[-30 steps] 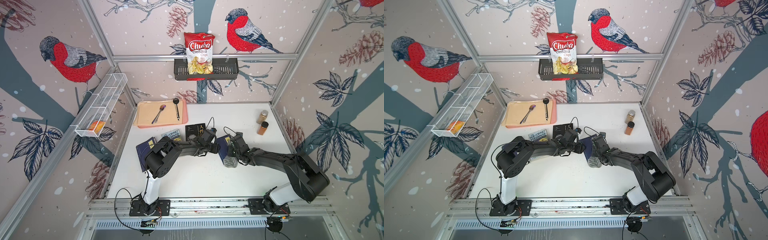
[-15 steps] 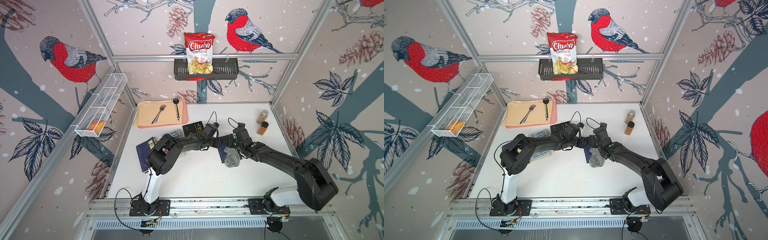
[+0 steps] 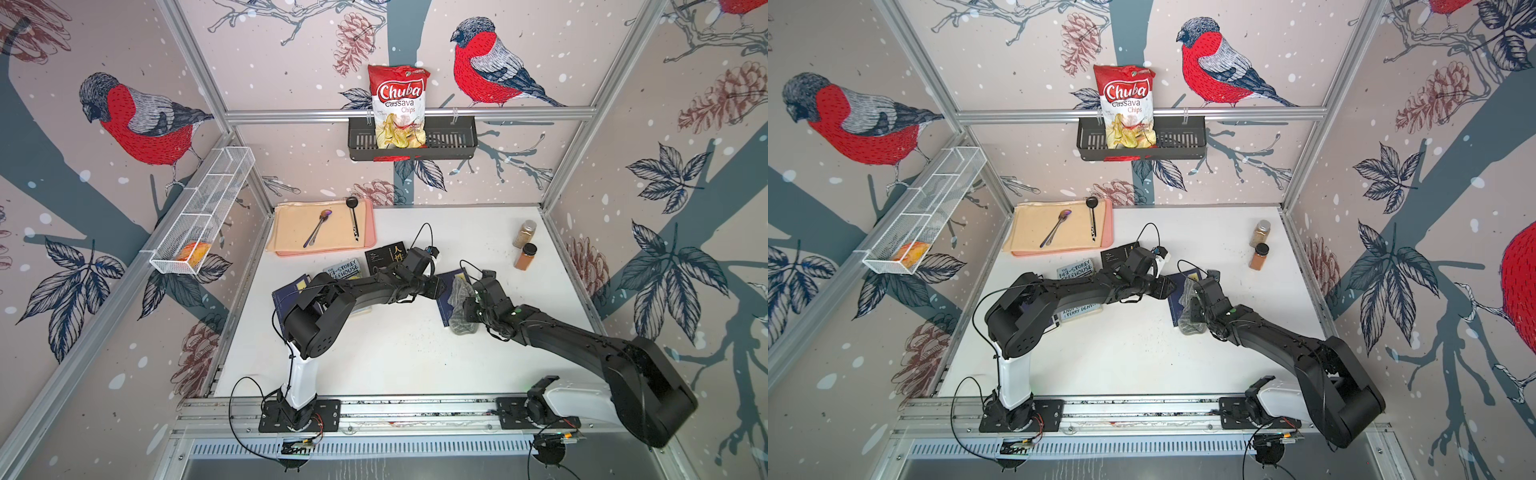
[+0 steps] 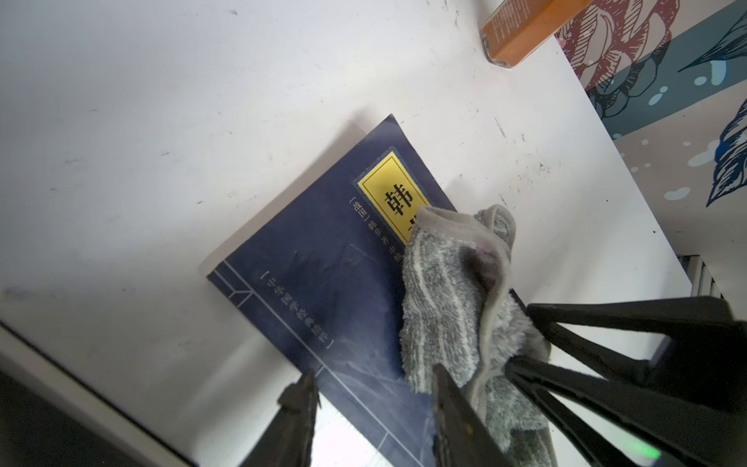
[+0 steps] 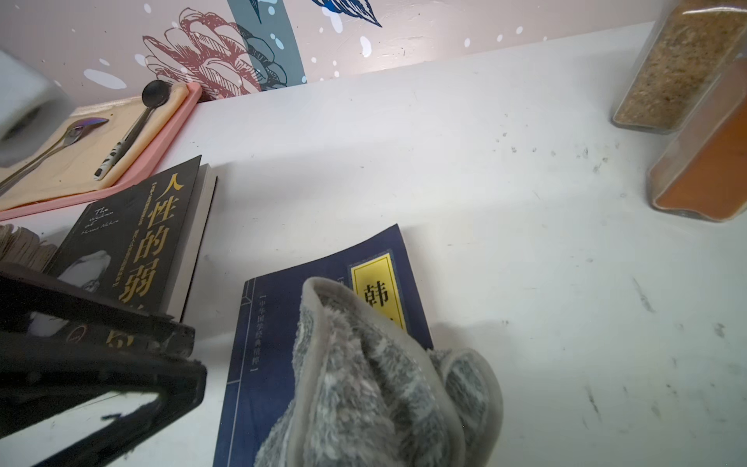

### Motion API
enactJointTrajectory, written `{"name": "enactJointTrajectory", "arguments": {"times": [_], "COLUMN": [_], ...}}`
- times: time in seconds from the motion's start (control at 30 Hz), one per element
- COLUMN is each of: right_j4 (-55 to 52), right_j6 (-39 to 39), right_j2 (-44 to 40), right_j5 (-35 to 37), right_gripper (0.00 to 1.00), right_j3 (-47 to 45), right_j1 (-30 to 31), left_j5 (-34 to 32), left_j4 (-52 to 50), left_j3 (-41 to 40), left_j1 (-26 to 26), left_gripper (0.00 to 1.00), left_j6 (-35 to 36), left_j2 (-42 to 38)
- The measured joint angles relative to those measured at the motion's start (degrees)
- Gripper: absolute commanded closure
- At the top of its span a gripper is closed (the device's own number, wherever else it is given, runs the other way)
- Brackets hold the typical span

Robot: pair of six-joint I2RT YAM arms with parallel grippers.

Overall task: Wipe the cover of the book
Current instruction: Adjust the cleaning item on the book.

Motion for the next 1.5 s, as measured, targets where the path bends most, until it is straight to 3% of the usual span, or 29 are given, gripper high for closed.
{"name": "enactJointTrajectory", "arguments": {"times": [0.23,0.53,0.63,0.8,0.87,1.07,1.17,1.33,1.5], "right_j4": [2.2,5.9,6.6,6.7,6.7,7.5,9.0,13.2,13.0], "right_j6": [-0.2,-3.0,-3.8,-4.3,-4.3,-2.8,-2.5,-1.3,0.3], "right_j2": [4.2,-2.7,-3.0,-2.6,-2.3,-2.8,-2.3,3.0,4.9], "right_j5": [-2.6,-10.3,-11.4,-11.5,-11.0,-10.8,-10.8,-11.6,-9.4], "right_gripper": [1.0,1.0,1.0,0.98,0.98,0.98,0.9,0.46,0.38], "right_j3": [1.6,-1.7,-1.9,-1.9,-1.9,0.0,1.6,3.0,2.9], "right_j1": [-0.2,0.2,0.2,-0.3,-1.3,-4.8,-5.9,-7.4,-8.9], "left_j5": [0.3,4.0,6.0,8.1,8.8,10.0,10.9,11.3,9.3], "left_j4": [0.3,2.6,3.0,4.5,5.6,8.7,10.1,11.5,11.9], "left_j3": [0.0,4.4,5.8,5.0,3.6,2.6,2.6,2.1,0.0], "left_j1": [-0.2,-0.2,-0.2,-0.2,-0.2,-0.2,-0.2,-0.6,-3.1], "left_gripper": [0.47,0.45,0.57,0.96,1.0,1.0,1.0,1.0,1.0], "left_j6": [0.1,2.6,2.6,2.6,2.5,2.5,2.6,3.3,5.8], "left_j2": [-0.3,3.8,5.0,5.2,4.3,1.8,0.5,-1.9,-2.1]}}
